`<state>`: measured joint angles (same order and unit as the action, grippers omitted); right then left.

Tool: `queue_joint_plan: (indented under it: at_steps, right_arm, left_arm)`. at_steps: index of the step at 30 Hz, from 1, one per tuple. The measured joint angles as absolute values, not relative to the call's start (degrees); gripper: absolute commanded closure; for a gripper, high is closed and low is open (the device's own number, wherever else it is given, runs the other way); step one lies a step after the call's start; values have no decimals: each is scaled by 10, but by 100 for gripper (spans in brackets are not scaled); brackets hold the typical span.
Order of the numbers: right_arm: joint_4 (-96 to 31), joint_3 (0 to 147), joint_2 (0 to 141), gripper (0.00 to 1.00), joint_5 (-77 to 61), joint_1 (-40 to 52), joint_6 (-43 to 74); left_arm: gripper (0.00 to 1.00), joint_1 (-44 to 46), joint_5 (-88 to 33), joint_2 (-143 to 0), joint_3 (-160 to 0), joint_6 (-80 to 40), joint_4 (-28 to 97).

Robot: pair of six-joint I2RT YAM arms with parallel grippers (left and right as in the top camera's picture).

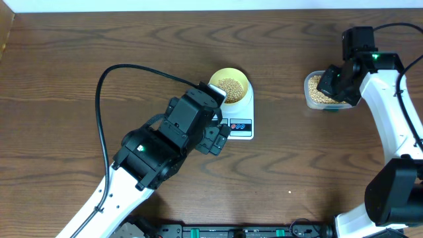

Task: Scoop item into bowl and weigh 50g on scale
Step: 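Dip the scoop into the tub and lift a small amount of soybeans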

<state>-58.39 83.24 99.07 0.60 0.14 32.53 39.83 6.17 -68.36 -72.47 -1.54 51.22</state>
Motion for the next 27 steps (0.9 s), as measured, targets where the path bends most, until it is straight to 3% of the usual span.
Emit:
queue_joint_plan:
  at_steps: [27]
  right_arm:
    - [-496, 790, 991, 99, -44, -24, 393]
  left_arm:
    - [2, 398, 62, -684, -725, -15, 512]
